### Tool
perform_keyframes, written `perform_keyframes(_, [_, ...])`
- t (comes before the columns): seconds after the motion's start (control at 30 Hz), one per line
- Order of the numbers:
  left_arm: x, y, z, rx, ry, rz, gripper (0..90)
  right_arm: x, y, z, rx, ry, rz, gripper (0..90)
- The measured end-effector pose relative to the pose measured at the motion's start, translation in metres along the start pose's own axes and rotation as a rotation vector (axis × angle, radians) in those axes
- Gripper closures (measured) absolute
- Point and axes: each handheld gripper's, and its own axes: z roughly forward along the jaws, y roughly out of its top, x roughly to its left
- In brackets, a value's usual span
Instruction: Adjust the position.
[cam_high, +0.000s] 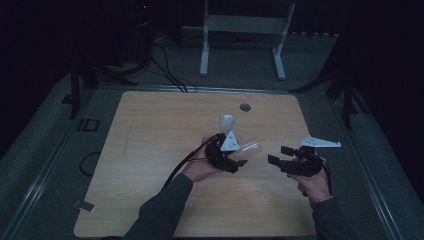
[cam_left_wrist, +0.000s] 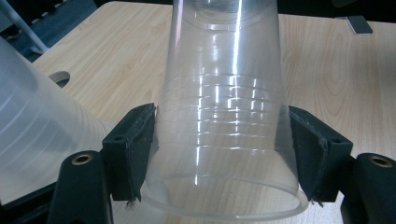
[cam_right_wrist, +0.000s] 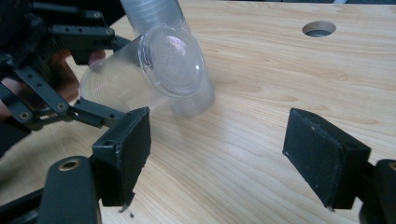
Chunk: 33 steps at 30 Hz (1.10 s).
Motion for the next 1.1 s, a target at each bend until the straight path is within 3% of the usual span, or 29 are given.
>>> perform_keyframes(0.17, [0.000, 0.002, -0.001, 0.011, -0.009, 0.016, 29.9, 0.003, 0.004, 0.000, 0.032, -0.021, -0.049, 21.0])
perform_keyframes(0.6, [0.000, 0.006, -0.002, 0.038, -0.030, 0.050, 29.9, 0.008, 0.012, -0.001, 0.079, -0.032, -0.122, 19.1])
perform_keyframes(0.93, [0.000, 0.007, -0.002, 0.060, -0.040, 0.075, 30.0, 0.017, 0.019, -0.001, 0.159, -0.076, -0.254, 22.4])
perform_keyframes(1.1, [0.000, 0.008, -0.002, 0.073, -0.045, 0.086, 30.0, 0.019, 0.021, 0.000, 0.181, -0.089, -0.286, 25.2])
